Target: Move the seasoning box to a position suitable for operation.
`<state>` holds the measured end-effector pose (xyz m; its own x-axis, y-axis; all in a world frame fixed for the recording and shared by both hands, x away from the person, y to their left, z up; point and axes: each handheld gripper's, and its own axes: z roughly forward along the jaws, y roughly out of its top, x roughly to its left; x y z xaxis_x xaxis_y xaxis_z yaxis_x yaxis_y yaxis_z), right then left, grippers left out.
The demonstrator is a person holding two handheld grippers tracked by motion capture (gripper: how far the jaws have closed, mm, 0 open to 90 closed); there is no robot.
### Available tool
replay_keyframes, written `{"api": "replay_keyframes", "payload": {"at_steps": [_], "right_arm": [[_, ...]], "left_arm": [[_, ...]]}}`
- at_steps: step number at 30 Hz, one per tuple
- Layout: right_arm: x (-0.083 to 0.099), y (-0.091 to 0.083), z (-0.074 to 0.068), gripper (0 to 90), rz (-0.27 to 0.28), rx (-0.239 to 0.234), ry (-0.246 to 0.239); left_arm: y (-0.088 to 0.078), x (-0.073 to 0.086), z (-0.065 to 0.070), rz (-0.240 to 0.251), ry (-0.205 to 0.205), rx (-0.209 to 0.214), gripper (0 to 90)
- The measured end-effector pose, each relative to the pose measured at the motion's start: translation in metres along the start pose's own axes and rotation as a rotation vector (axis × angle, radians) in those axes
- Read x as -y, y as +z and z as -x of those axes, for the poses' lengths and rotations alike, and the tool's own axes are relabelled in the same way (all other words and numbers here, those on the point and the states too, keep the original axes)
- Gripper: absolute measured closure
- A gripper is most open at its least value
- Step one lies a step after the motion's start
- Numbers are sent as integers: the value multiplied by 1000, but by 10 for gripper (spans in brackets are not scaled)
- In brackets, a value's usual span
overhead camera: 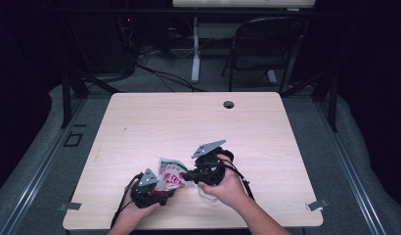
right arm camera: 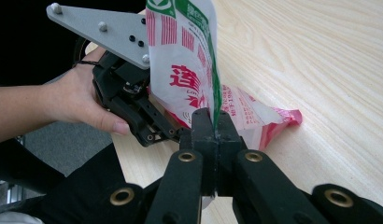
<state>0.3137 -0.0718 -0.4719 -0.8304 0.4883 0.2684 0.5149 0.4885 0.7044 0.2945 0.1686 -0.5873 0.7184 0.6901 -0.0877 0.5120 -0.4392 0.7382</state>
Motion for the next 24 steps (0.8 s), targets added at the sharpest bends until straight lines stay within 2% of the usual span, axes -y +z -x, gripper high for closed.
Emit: {"api": "replay_keyframes", "payload": {"at_steps": [6, 12, 15, 16, 20, 24], "right_arm": [[0, -1, 1, 900, 9, 0, 8], [1, -2, 2, 900, 10, -1, 6], [1, -3, 3, 900, 13, 2, 8], [1, -3, 3, 900, 16, 3, 12], [0, -6, 4, 900, 19, 0, 14], [0, -9, 4, 900, 28, -2, 16]], "left_arm": [[-1, 1, 0, 6, 21, -16, 416], [-2, 1, 1, 15, 12, -22, 470], [-3, 0, 0, 14, 26, -28, 498], [-2, 0, 2, 21, 18, -31, 504], [-4, -3, 5, 15, 30, -37, 525], [-6, -5, 7, 30, 33, -43, 532]]}}
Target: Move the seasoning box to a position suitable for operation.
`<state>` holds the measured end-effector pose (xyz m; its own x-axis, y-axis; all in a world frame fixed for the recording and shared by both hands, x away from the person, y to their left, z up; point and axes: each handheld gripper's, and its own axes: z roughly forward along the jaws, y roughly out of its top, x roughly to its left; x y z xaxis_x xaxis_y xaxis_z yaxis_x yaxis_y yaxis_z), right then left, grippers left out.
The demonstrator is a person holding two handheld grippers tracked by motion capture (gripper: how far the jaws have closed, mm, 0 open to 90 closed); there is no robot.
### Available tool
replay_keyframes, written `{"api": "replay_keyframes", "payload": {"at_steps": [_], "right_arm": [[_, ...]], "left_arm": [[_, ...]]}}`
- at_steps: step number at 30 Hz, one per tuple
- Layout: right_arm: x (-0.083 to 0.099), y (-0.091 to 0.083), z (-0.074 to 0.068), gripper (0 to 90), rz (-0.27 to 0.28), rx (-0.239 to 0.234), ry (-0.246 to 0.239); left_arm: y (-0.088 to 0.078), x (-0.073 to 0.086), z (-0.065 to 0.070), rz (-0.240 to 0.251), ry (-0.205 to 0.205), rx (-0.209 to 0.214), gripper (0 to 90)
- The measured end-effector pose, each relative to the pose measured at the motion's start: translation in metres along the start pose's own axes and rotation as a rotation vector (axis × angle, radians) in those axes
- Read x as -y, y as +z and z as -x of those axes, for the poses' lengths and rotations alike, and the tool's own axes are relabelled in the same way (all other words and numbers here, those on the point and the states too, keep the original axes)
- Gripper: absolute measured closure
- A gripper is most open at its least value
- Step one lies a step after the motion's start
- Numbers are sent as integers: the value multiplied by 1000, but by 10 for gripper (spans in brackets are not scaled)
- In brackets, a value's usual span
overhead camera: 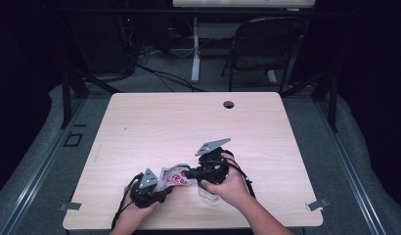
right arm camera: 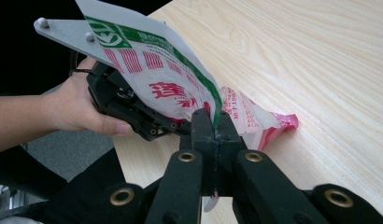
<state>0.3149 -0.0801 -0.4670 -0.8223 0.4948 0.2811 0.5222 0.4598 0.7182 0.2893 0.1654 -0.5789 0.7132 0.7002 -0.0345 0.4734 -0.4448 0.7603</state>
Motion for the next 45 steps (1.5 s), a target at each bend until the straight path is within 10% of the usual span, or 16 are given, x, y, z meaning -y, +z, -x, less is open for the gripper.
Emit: {"api": "replay_keyframes", "payload": {"at_steps": [29, 45], "right_arm": [[-6, -26, 1, 900, 65, 25, -24], [-2, -49, 13, 900, 86, 65, -11]], "left_arm": [[-7, -28, 7, 65, 93, -119, 545], [9, -53, 15, 84, 140, -117, 547]]}}
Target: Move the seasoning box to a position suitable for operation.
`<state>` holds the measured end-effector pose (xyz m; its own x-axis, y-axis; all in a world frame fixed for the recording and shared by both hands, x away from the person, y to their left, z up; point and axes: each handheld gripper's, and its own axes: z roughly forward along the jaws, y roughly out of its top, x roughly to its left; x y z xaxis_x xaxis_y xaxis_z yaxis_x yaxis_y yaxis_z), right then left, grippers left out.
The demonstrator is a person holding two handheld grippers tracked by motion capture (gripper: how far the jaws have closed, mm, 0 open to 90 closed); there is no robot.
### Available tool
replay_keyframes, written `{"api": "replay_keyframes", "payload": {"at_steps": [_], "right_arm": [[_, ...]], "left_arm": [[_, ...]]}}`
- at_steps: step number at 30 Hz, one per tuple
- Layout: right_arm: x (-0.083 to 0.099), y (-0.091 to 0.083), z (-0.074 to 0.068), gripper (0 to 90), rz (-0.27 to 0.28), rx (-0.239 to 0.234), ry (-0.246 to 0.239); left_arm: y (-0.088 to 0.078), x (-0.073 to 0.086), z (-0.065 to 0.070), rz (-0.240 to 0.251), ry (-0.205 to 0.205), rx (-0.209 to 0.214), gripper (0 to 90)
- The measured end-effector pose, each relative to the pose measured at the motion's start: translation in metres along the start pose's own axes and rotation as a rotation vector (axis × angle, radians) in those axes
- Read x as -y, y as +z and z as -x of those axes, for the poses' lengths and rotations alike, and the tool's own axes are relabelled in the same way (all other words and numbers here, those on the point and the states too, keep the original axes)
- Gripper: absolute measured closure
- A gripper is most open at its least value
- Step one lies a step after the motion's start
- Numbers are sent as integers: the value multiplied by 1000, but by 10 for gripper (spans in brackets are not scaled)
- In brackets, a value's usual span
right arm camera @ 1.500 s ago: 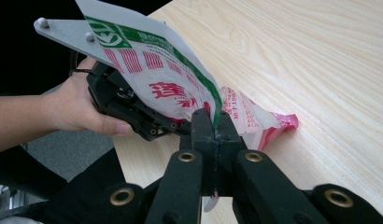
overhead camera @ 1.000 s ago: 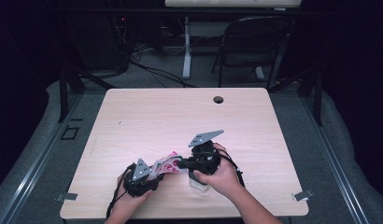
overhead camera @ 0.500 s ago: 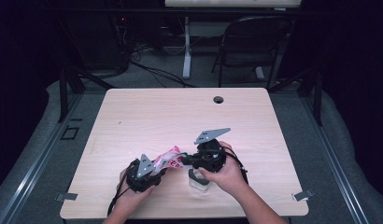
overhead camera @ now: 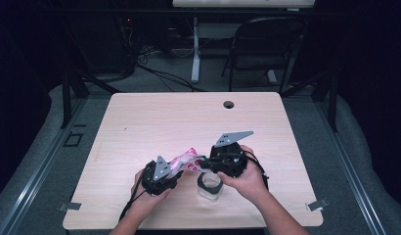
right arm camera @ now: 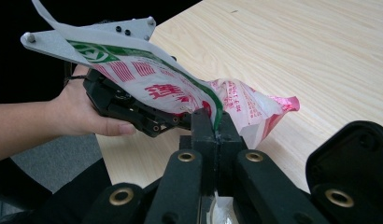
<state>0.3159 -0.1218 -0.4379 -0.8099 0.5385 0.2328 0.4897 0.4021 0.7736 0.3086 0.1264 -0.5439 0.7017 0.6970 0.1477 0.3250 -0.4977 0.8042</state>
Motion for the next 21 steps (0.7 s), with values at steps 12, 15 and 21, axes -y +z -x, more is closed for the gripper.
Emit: {"api": "replay_keyframes", "payload": {"at_steps": [12, 15, 21], "right_arm": [[4, -12, 6, 852, 30, 7, 11], [6, -15, 9, 830, 31, 1, 16], [15, -22, 15, 816, 41, 8, 45]], "left_arm": [[-1, -10, -2, 17, 48, -64, 552], [-3, -9, -5, 18, 44, -80, 553], [-9, -6, -11, 21, 54, -114, 554]]}}
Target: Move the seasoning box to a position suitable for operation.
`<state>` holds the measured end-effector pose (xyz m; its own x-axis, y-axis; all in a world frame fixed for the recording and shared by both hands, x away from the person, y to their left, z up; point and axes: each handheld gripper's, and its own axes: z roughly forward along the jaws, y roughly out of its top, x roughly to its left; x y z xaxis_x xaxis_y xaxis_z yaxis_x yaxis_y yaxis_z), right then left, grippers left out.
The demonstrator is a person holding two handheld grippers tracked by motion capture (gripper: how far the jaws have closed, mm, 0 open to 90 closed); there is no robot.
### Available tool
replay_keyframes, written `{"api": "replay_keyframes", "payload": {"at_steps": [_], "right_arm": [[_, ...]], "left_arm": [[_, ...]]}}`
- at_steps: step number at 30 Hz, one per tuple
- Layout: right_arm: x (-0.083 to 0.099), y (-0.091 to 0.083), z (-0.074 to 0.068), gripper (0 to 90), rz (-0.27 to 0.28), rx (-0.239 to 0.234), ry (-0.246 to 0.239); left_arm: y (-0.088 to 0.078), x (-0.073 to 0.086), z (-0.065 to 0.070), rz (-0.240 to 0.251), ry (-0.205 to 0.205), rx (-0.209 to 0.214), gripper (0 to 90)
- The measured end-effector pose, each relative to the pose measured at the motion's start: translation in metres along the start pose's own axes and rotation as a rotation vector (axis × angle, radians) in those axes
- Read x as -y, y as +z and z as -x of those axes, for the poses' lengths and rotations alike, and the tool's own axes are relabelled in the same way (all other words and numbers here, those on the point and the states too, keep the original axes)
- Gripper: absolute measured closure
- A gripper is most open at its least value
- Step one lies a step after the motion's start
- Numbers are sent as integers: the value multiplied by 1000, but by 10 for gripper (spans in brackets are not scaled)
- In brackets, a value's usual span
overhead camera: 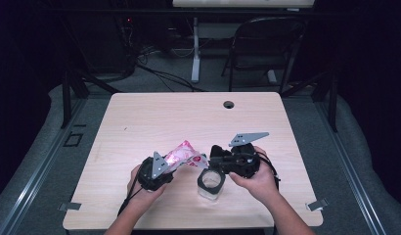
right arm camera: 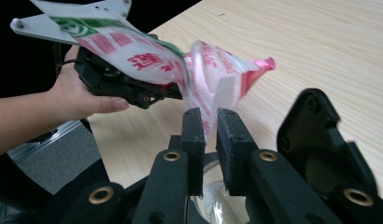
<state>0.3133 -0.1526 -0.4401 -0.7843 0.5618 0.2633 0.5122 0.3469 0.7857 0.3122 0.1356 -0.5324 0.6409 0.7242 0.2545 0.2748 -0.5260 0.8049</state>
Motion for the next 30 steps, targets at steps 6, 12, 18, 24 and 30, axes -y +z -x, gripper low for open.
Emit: {"api": "replay_keyframes", "payload": {"at_steps": [6, 12, 18, 24, 30], "right_arm": [[1, -7, 4, 818, 14, 9, 10], [2, -8, 4, 818, 25, 13, 13], [4, -7, 6, 818, 23, 17, 19], [6, -7, 8, 818, 23, 19, 26], [6, -7, 8, 818, 18, 21, 27]], "left_arm": [[-3, 0, 1, 3, 33, -26, 555], [-5, -3, 6, 7, 82, -61, 556], [-6, -5, 7, 9, 98, -73, 556], [-6, -5, 7, 7, 114, -86, 557], [-8, -7, 8, 4, 149, -106, 557]]}}
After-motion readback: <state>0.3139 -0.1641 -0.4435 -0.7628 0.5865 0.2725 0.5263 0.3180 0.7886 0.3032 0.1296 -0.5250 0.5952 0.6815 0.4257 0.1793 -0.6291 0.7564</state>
